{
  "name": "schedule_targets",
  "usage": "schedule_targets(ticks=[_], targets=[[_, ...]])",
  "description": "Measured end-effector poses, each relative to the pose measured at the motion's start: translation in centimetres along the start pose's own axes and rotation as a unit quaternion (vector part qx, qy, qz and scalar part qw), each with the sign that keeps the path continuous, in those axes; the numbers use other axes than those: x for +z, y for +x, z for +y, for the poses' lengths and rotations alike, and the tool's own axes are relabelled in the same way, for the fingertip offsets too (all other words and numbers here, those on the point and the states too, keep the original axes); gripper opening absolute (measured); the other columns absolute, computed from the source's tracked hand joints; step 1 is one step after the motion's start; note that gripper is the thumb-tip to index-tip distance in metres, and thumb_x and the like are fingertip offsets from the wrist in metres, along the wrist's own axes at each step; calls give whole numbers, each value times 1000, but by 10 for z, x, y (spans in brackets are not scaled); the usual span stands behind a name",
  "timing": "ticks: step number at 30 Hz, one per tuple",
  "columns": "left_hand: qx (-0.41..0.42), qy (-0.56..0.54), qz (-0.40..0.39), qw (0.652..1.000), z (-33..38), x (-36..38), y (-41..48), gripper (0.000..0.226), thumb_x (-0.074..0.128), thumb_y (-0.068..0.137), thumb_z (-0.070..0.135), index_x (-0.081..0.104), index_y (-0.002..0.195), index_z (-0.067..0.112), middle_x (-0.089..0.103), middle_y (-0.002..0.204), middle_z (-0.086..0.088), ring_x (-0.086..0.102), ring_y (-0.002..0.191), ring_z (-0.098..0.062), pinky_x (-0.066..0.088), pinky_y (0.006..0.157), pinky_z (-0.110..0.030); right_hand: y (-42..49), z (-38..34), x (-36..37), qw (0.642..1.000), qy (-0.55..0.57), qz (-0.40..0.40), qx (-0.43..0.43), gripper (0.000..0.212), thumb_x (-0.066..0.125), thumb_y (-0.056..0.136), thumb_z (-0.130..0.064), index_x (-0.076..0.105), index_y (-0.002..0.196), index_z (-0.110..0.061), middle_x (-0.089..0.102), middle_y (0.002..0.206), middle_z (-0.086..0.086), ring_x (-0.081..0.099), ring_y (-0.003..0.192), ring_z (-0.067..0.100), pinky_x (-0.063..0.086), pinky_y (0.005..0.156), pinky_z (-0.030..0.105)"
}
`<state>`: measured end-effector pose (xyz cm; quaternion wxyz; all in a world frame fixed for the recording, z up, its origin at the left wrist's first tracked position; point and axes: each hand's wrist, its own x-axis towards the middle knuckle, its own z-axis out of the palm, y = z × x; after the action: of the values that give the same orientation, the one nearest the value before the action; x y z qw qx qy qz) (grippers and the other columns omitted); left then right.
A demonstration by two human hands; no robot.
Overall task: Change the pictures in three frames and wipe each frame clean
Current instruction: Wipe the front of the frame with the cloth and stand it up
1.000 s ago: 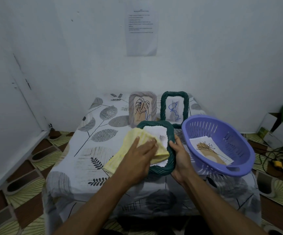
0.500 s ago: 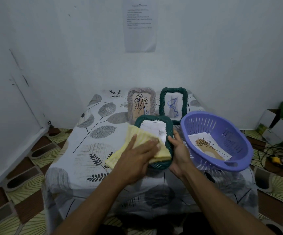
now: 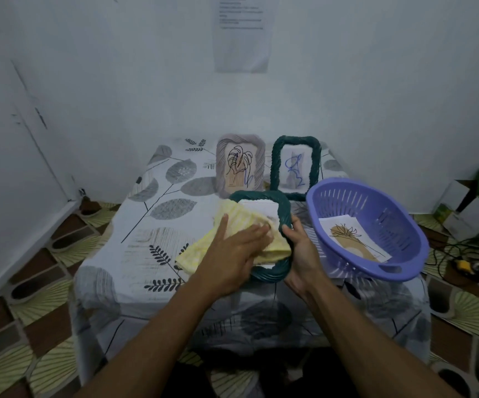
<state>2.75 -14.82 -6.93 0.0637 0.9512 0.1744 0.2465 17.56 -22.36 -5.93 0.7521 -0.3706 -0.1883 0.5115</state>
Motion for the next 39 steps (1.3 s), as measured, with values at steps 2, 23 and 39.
schedule_targets(ticks=[2, 23, 39], targets=[[51, -30, -25, 998, 8, 3, -10, 45, 39, 93, 20, 52, 136, 25, 42, 147, 10, 35, 138, -7, -5, 116, -55, 4, -3, -5, 1000, -17, 17, -15, 36, 38, 100, -7, 50, 132, -17, 68, 117, 10, 64, 103, 33, 50, 91, 50], [30, 69, -21, 997, -38, -21, -2, 57, 33, 76, 16, 62, 125, 15, 55, 137, -3, 49, 129, -24, 24, 104, -71, 15, -21, 5, 1000, 6, 14, -25, 35, 38, 100, -6, 47, 133, -12, 67, 120, 16, 64, 107, 38, 56, 85, 51], [131, 69, -42, 988, -10, -22, 8, 57, 36, 79, 16, 56, 132, 21, 45, 147, 5, 41, 136, -14, 9, 113, -57, 9, -19, 7, 999, 32, 4, 20, 37, 37, 100, -7, 49, 134, -13, 62, 126, 20, 60, 110, 38, 49, 95, 53]])
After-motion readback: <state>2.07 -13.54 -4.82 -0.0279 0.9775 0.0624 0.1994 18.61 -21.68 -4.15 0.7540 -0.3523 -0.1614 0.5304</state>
